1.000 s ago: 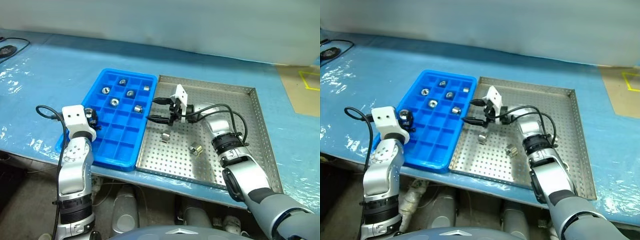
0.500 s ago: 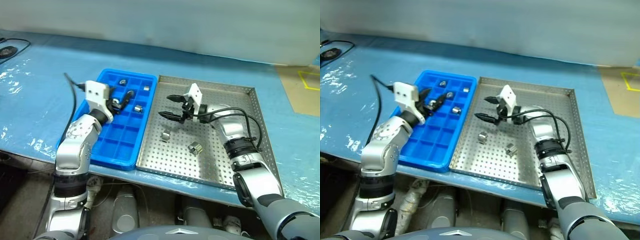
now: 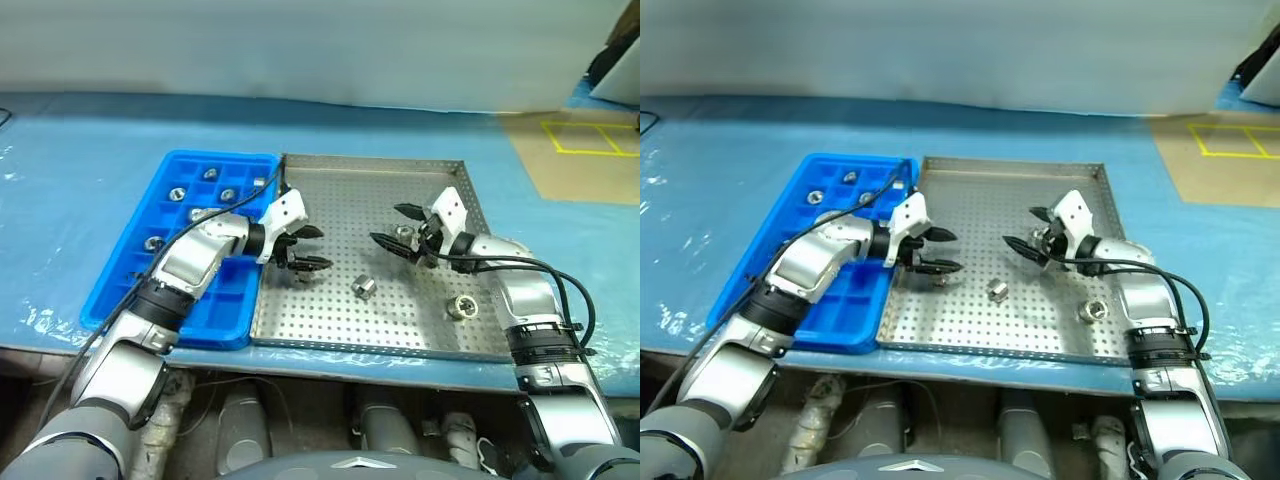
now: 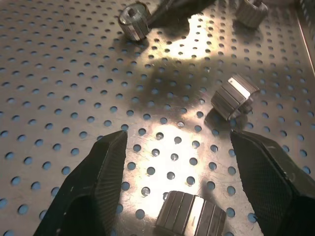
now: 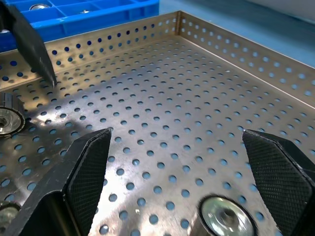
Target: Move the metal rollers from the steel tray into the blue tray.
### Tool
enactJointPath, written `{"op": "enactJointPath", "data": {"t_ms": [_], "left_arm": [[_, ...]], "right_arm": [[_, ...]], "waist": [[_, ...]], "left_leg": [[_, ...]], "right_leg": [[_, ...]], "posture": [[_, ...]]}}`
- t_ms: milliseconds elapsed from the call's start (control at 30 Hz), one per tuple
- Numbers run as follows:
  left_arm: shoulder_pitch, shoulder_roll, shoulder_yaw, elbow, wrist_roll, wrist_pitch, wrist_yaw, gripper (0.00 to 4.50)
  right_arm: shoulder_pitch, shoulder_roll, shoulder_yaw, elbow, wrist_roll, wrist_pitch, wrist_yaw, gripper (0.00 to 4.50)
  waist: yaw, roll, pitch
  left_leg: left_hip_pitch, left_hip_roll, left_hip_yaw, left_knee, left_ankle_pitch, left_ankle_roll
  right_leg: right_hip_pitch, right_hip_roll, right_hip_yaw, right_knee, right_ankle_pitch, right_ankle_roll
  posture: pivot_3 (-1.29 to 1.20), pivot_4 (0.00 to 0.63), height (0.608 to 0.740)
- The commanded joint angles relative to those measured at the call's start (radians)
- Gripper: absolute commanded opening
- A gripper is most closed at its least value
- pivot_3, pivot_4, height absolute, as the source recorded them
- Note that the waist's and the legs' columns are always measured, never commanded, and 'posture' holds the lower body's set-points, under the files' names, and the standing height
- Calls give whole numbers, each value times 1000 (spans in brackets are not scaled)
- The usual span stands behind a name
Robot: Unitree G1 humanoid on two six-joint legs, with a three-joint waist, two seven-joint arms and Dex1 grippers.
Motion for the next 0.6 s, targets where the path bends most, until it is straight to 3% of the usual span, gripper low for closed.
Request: {"op": "enactJointPath", "data": {"t_ms": [33,133,300,433,600], "left_arm": [[-65,23,-64,97,90,-90,-82,3498],[-123,19,-86,174,132,-157,-138,3118],[-185,-9,-96,263,176,-240,-198,1770],[-186,-48,-64,261,165,-244,-200,1778],[-138,-111,85,178,63,-160,-85,1778]], "right_arm": [[6,-4,-26,-77,37,22,-18,4500],[4,1,-18,-88,41,31,-28,4500],[-10,15,-3,-82,43,30,-31,4500],[-17,26,4,-85,51,34,-26,4500],[-39,43,18,-82,79,52,6,4500]], "waist": [[-7,0,0],[-5,0,0],[-4,0,0],[-2,0,0],[2,0,0]], "left_leg": [[0,0,0,0,0,0],[0,0,0,0,0,0],[2,0,0,0,-1,2],[5,0,1,-1,-3,4],[5,0,1,-1,-3,5]], "right_leg": [[0,0,0,0,0,0],[0,0,0,0,0,0],[3,0,0,-1,0,-1],[9,-1,-1,-6,0,-1],[10,-1,-2,-8,0,-1]], "posture": [[-263,150,740],[-259,150,740],[-254,150,740],[-251,150,740],[-197,150,740]]}}
